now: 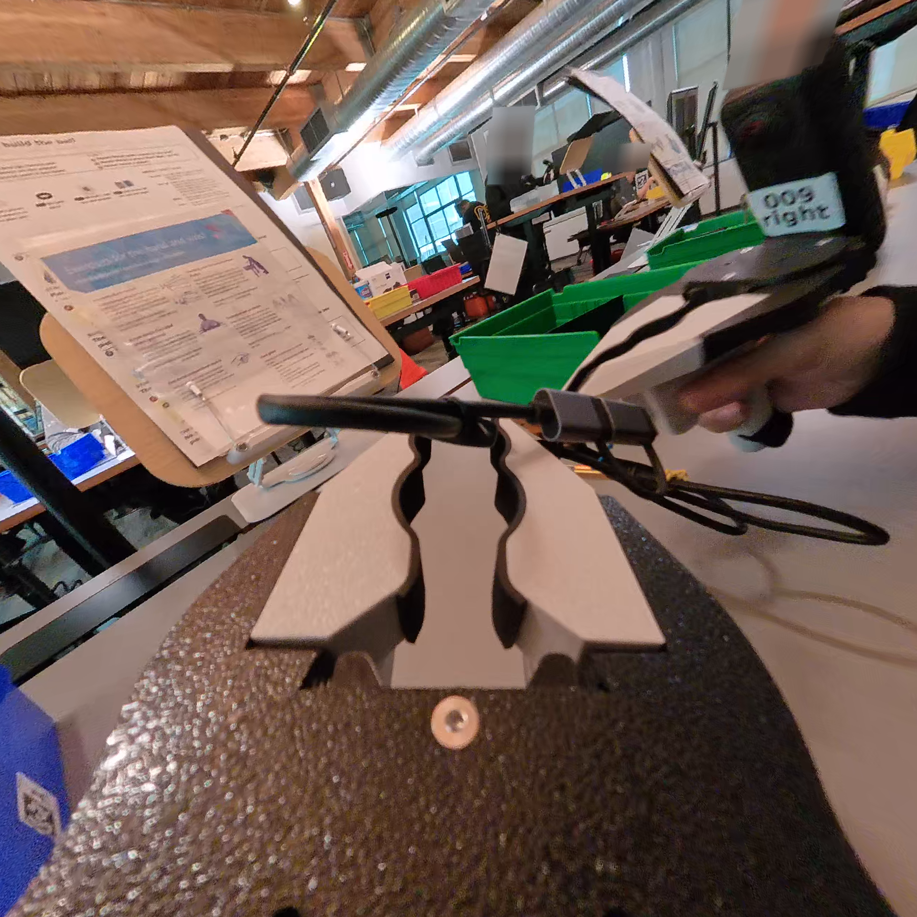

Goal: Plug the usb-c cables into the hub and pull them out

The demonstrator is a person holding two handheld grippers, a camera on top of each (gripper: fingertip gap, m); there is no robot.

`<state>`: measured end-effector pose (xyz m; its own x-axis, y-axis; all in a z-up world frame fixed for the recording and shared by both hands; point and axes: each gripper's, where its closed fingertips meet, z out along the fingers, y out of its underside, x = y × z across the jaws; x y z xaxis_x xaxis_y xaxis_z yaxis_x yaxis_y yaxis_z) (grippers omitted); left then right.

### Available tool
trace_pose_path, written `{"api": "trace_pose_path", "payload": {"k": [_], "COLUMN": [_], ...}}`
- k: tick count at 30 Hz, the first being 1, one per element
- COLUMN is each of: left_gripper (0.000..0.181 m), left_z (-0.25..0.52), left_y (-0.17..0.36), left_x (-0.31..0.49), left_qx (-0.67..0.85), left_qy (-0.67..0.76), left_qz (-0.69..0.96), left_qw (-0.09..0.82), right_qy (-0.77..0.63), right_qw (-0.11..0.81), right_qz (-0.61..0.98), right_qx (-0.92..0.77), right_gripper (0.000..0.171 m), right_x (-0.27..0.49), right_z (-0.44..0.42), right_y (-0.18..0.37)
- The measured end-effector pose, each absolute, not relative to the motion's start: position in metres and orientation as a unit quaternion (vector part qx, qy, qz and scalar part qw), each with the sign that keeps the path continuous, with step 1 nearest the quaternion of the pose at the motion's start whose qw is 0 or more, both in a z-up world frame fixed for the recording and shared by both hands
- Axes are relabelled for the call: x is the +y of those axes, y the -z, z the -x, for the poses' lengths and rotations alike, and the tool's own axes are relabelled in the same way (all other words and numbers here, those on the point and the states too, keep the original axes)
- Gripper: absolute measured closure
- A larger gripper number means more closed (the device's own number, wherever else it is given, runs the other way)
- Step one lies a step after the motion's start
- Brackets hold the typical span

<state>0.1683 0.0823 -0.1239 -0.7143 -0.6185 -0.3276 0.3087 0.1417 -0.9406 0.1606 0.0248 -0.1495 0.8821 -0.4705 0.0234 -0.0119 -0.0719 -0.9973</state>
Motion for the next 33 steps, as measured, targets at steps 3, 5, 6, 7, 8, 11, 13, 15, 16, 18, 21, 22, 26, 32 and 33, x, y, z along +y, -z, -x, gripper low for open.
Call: {"api": "trace_pose_path", "payload": {"k": [3, 5, 6, 7, 8, 11, 13, 15, 16, 18, 21, 22, 26, 32, 33], "left_gripper": [0.16, 0.16, 0.16, 0.16, 0.159, 0.16, 0.159, 0.16, 0.16, 0.16, 0.16, 0.16, 0.16, 0.16, 0.16], "left_z": [-0.169, -0.165, -0.163, -0.164, -0.166, -0.165, -0.163, -0.162, -0.161, -0.157, -0.156, -0.156, -0.155, -0.156, -0.156], "left_y": [0.124, 0.12, 0.119, 0.119, 0.121, 0.12, 0.117, 0.117, 0.117, 0.117, 0.115, 0.115, 0.114, 0.116, 0.116], "left_x": [0.086, 0.083, 0.082, 0.082, 0.083, 0.088, 0.09, 0.091, 0.09, 0.089, 0.091, 0.091, 0.093, 0.1, 0.102], "left_qx": [0.667, 0.657, 0.654, 0.654, 0.657, 0.653, 0.648, 0.648, 0.648, 0.645, 0.64, 0.641, 0.641, 0.641, 0.639], "left_qy": [0.641, 0.66, 0.668, 0.666, 0.658, 0.664, 0.675, 0.678, 0.68, 0.688, 0.695, 0.694, 0.69, 0.684, 0.685], "left_qz": [0.109, 0.107, 0.106, 0.107, 0.105, 0.102, 0.097, 0.093, 0.088, 0.076, 0.082, 0.083, 0.085, 0.092, 0.094], "left_qw": [0.364, 0.347, 0.339, 0.342, 0.353, 0.349, 0.338, 0.335, 0.332, 0.324, 0.318, 0.316, 0.325, 0.336, 0.338], "right_qy": [0.153, 0.16, 0.165, 0.167, 0.163, 0.145, 0.11, 0.093, 0.087, 0.062, 0.036, 0.035, 0.067, 0.12, 0.126], "right_qw": [0.661, 0.639, 0.623, 0.619, 0.616, 0.635, 0.662, 0.667, 0.664, 0.676, 0.699, 0.7, 0.676, 0.64, 0.644], "right_qz": [0.719, 0.741, 0.755, 0.758, 0.761, 0.748, 0.73, 0.728, 0.732, 0.726, 0.705, 0.705, 0.728, 0.753, 0.748], "right_qx": [0.154, 0.13, 0.125, 0.122, 0.121, 0.125, 0.129, 0.132, 0.126, 0.11, 0.109, 0.108, 0.095, 0.094, 0.104], "right_gripper": [0.128, 0.129, 0.129, 0.137, 0.145, 0.149, 0.15, 0.153, 0.153, 0.151, 0.168, 0.171, 0.143, 0.166, 0.166], "right_x": [0.039, 0.051, 0.056, 0.059, 0.061, 0.063, 0.062, 0.061, 0.061, 0.061, 0.054, 0.054, 0.061, 0.071, 0.07], "right_z": [-0.15, -0.145, -0.145, -0.146, -0.145, -0.143, -0.139, -0.138, -0.136, -0.128, -0.126, -0.126, -0.125, -0.134, -0.138], "right_y": [0.145, 0.154, 0.161, 0.163, 0.165, 0.16, 0.154, 0.154, 0.156, 0.154, 0.145, 0.144, 0.149, 0.154, 0.151]}}
